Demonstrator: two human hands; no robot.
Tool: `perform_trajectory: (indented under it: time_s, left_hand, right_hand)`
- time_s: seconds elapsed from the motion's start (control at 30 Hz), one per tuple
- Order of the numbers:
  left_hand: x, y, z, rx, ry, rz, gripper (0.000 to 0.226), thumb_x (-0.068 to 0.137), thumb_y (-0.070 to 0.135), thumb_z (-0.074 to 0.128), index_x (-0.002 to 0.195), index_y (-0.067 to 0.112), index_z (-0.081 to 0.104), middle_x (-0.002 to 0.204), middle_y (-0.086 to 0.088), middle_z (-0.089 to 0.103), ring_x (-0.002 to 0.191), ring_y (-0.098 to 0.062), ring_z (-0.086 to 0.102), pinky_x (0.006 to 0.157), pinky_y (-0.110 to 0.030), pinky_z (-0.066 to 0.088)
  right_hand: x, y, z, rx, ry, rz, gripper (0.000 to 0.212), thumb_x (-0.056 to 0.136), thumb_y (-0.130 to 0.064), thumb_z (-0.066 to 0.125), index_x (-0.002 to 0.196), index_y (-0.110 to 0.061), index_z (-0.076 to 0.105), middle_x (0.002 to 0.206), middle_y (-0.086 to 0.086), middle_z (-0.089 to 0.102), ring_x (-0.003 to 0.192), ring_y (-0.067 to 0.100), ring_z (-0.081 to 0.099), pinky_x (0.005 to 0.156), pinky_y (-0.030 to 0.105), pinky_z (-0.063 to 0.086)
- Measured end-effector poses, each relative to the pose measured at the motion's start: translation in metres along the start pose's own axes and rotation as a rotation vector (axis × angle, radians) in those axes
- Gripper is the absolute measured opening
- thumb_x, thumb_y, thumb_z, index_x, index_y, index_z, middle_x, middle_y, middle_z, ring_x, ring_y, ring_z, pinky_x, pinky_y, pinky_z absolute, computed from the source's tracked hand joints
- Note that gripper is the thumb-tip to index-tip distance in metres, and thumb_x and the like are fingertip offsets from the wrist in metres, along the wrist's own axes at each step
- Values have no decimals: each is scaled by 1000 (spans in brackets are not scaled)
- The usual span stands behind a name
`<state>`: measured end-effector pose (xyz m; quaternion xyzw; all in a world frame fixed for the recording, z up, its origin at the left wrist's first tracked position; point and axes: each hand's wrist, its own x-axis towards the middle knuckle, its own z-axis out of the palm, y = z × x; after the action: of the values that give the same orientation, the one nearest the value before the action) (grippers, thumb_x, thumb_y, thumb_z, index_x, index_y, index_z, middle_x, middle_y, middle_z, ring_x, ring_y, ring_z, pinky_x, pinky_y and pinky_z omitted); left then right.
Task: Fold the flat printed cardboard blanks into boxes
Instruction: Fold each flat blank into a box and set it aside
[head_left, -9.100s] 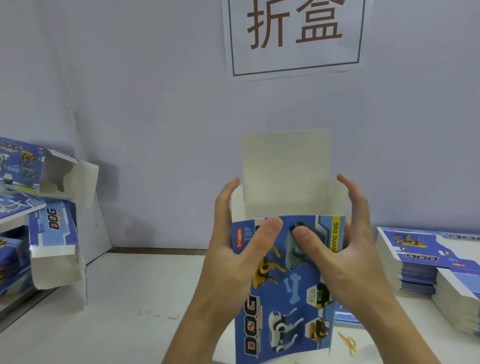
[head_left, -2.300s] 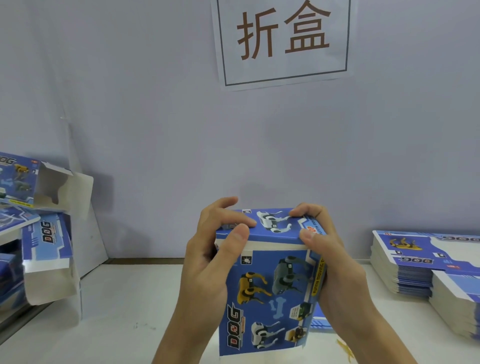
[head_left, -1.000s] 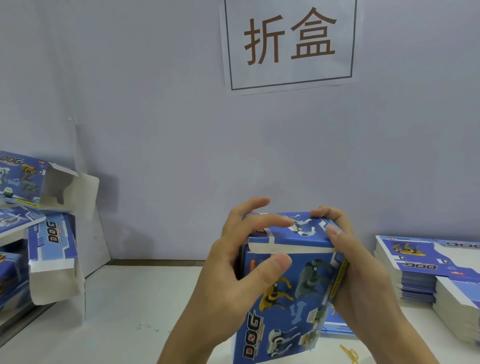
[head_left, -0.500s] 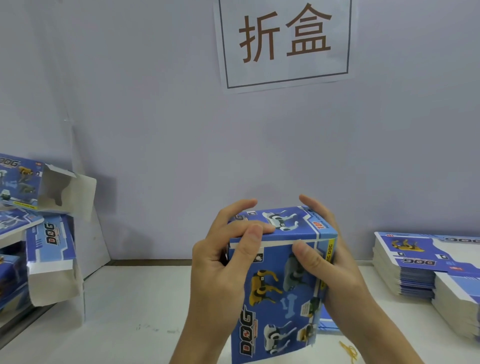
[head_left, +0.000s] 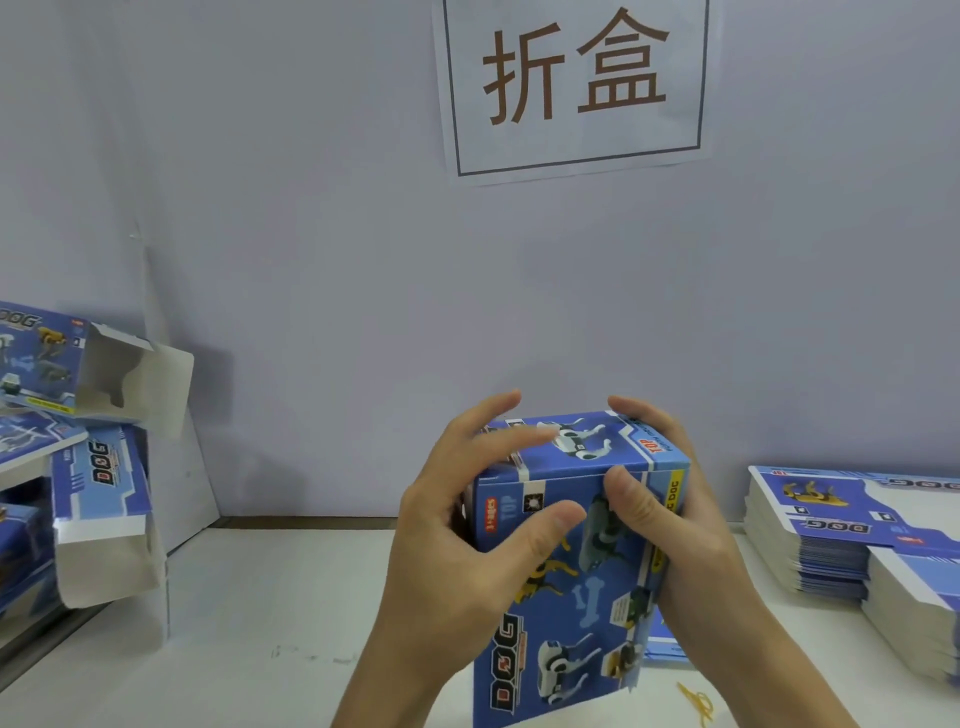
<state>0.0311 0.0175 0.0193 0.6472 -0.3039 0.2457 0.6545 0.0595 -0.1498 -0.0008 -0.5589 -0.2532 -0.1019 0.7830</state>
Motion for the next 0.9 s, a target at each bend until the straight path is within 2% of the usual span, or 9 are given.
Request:
perform_trajectory:
  time_s: [0.1, 0.2, 0.27, 0.43, 0.53, 0.63, 0.77, 0.83, 0.9]
  left_hand:
    - [0, -1, -3, -60, -30, -18, 26, 73, 31, 75, 99, 29, 75, 138, 14, 56, 128, -18, 57, 69, -40, 63]
    - [0, -2, -4, -66, -55, -16, 16, 75, 27, 73, 90, 26, 76, 132, 7, 61, 130, -22, 55, 69, -40, 63]
    - [0, -3, -6, -47, -53, -15, 15, 75, 28, 73, 89, 28, 76, 131, 8, 63, 131, -22, 54, 69, -39, 63]
    - [-1, 0, -8, -17, -58, -47, 17, 73, 33, 76, 89, 30, 70, 136, 16, 57, 130, -20, 55, 66, -40, 63]
    - [2, 5, -9, 167, -37, -50, 30, 68, 41, 83, 89, 41, 62, 140, 31, 47, 131, -14, 53, 67, -37, 63]
    - [4, 13, -15, 479, -42, 14, 48, 67, 51, 84, 101, 43, 51, 132, 40, 39, 133, -6, 45, 84, -42, 59]
    - [3, 24, -26, 938, -232, 44, 85, 61, 66, 68, 131, 61, 20, 123, 43, 36, 121, 8, 37, 106, -38, 43]
    - [2, 28, -26, 1034, -256, 33, 99, 58, 75, 61, 138, 62, 5, 124, 42, 33, 121, 9, 34, 110, -37, 38]
    - [2, 27, -24, 1026, -259, 38, 103, 56, 81, 56, 141, 59, 2, 130, 39, 34, 120, 8, 35, 108, -35, 39]
  right_hand:
    - [0, -1, -2, 5, 13, -4, 83, 55, -60, 88, 128, -40, 54, 120, 10, 70, 100, 37, 72, 71, 44, 62]
    - [-1, 3, -4, 16, 30, -34, 62, 71, -41, 80, 127, -38, 54, 118, 11, 70, 99, 35, 72, 69, 42, 62]
    - [-1, 6, -4, 7, 46, -49, 55, 74, -34, 72, 126, -38, 55, 118, 11, 70, 98, 35, 72, 68, 42, 62]
    - [-3, 6, 1, -22, 67, -62, 53, 74, -35, 72, 124, -39, 56, 117, 9, 70, 96, 35, 73, 67, 43, 62]
    - [-3, -1, 8, -79, 78, -74, 58, 66, -44, 81, 119, -42, 60, 112, 4, 72, 91, 33, 74, 63, 40, 62]
    - [-4, -8, 15, -157, 78, -111, 55, 64, -34, 79, 116, -44, 62, 105, -4, 74, 89, 26, 75, 60, 31, 61]
    - [-7, -21, 22, -253, 42, -176, 63, 61, -37, 80, 120, -48, 61, 107, -8, 73, 90, 19, 75, 61, 26, 61]
    - [-8, -25, 25, -336, -23, -213, 72, 62, -31, 86, 125, -49, 59, 114, -3, 70, 94, 19, 74, 65, 27, 61]
    - [-10, -26, 29, -404, -101, -251, 77, 60, -33, 89, 128, -51, 57, 123, -2, 65, 100, 18, 72, 73, 27, 61]
